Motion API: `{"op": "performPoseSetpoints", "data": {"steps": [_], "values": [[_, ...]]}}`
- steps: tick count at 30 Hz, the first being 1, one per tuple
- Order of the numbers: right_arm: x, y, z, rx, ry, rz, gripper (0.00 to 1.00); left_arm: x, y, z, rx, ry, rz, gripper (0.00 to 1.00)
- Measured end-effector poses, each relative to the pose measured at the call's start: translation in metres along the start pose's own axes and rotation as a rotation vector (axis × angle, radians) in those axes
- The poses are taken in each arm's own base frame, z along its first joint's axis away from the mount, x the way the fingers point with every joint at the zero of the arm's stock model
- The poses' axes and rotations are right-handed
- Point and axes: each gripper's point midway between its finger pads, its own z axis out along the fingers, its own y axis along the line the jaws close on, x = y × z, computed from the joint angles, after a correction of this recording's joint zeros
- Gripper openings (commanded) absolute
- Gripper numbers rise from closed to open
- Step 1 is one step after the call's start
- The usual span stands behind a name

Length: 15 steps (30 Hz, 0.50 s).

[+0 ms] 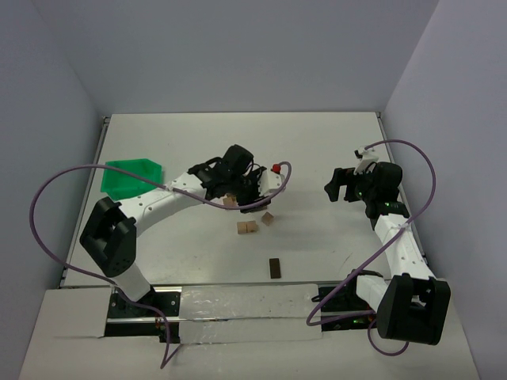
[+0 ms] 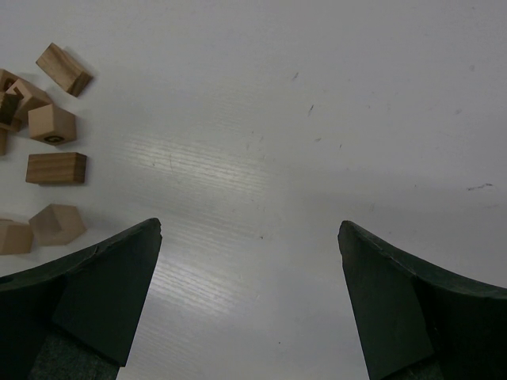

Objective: Build the wood block tower

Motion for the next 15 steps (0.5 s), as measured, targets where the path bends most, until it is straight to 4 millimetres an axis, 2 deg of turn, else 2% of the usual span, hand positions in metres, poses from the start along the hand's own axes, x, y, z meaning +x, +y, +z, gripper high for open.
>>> {"op": "performPoseSetpoints", "data": {"steps": [2, 5, 11, 15], "values": [[0.000, 0.000, 0.000, 0.000, 0.001, 0.001, 1.00, -0.010, 0.008, -0.004, -0.019, -0.025, 0.006, 0.63], [0.000, 0.000, 0.000, 0.000, 0.002, 0.001, 1.00, -0.005, 0.012, 0.000, -0.019, -0.013, -0.004, 0.62], [0.000, 0.000, 0.001, -0.001, 0.005, 0.002, 1.00, 0.031, 0.024, 0.042, 0.019, 0.085, -0.063, 0.61], [0.002, -0.001, 0.001, -0.001, 0.011, 0.005, 1.00, 0.056, 0.026, 0.058, 0.039, 0.145, -0.101, 0.61]]}}
